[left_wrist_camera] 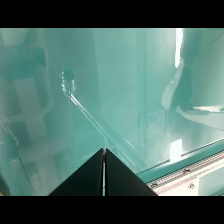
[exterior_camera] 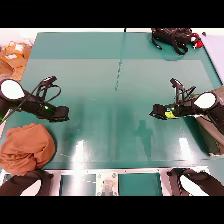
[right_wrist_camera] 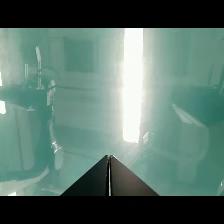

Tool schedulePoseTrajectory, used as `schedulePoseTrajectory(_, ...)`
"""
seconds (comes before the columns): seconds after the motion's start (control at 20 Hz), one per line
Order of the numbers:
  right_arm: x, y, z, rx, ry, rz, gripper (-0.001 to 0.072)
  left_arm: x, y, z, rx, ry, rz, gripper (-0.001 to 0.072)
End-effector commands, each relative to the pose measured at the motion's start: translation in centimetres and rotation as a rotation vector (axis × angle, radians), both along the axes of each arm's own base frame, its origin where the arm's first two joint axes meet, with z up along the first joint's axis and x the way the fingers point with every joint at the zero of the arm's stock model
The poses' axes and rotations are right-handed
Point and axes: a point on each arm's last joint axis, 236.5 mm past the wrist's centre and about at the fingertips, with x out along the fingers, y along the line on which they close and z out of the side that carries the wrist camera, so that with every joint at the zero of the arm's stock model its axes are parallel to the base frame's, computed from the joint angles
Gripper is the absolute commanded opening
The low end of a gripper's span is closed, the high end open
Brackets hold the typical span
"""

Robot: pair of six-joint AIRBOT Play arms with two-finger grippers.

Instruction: Fold the shirts.

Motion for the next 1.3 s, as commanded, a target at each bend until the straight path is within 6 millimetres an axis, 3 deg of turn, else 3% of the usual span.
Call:
schedulePoseTrajectory(0.0, 0.0, 0.0, 0.0, 0.0, -0.001, 0.001, 0.002, 0.2, 0.1, 0.0, 0.005, -0.01, -0.003, 0.0022)
schedulePoseTrajectory(0.15, 0.0, 0.0, 0.0, 0.0, -0.001, 0.001, 0.002, 0.3, 1.1, -0.5, 0.058, -0.032, -0.046, 0.0023)
schedulePoseTrajectory(0.25, 0.0, 0.0, 0.0, 0.0, -0.001, 0.001, 0.002, 0.5, 4.4, -1.5, 0.206, -0.042, -0.055, 0.0043)
schedulePoseTrajectory(0.35, 0.0, 0.0, 0.0, 0.0, -0.001, 0.001, 0.002, 0.8, 10.2, -2.3, 0.445, -0.031, 0.017, 0.07)
schedulePoseTrajectory(0.4, 0.0, 0.0, 0.0, 0.0, -0.001, 0.001, 0.002, 0.3, 13.5, -2.6, 0.583, -0.009, 0.054, 0.0717)
schedulePoseTrajectory(0.45, 0.0, 0.0, 0.0, 0.0, -0.001, 0.001, 0.002, -0.6, 16.1, -3.2, 0.691, 0.024, 0.067, 0.0716)
schedulePoseTrajectory(0.55, 0.0, 0.0, 0.0, 0.0, -0.001, 0.001, 0.002, -3.1, 18.1, -5.6, 0.778, 0.103, 0.039, 0.0717)
schedulePoseTrajectory(0.7, 0.0, 0.0, 0.0, 0.0, -0.001, 0.001, 0.002, -7.1, 18.5, -10.6, 0.788, 0.199, -0.028, 0.0716)
schedulePoseTrajectory(0.85, 0.0, 0.0, 0.0, 0.0, -0.001, 0.001, 0.002, -8.5, 18.3, -13.5, 0.77, 0.195, -0.064, 0.0714)
schedulePoseTrajectory(0.9, 0.0, 0.0, 0.0, 0.0, -0.001, 0.001, 0.002, -8.3, 18.1, -13.8, 0.764, 0.182, -0.063, 0.0574)
schedulePoseTrajectory(0.95, 0.0, 0.0, 0.0, 0.0, -0.001, 0.001, 0.002, -8.0, 18.1, -13.6, 0.762, 0.173, -0.065, 0.017)
schedulePoseTrajectory(1.0, 0.0, 0.0, 0.0, 0.0, -0.001, 0.001, 0.002, -7.6, 18.0, -13.3, 0.76, 0.164, -0.066, 0.0023)
schedulePoseTrajectory(1.1, 0.0, 0.0, 0.0, 0.0, -0.001, 0.001, 0.002, -6.3, 17.4, -11.9, 0.738, 0.143, -0.081, 0.0021)
schedulePoseTrajectory(1.25, 0.0, 0.0, 0.0, 0.0, -0.001, 0.001, 0.002, -1.7, 12.9, -7.0, 0.564, 0.028, -0.111, 0.002)
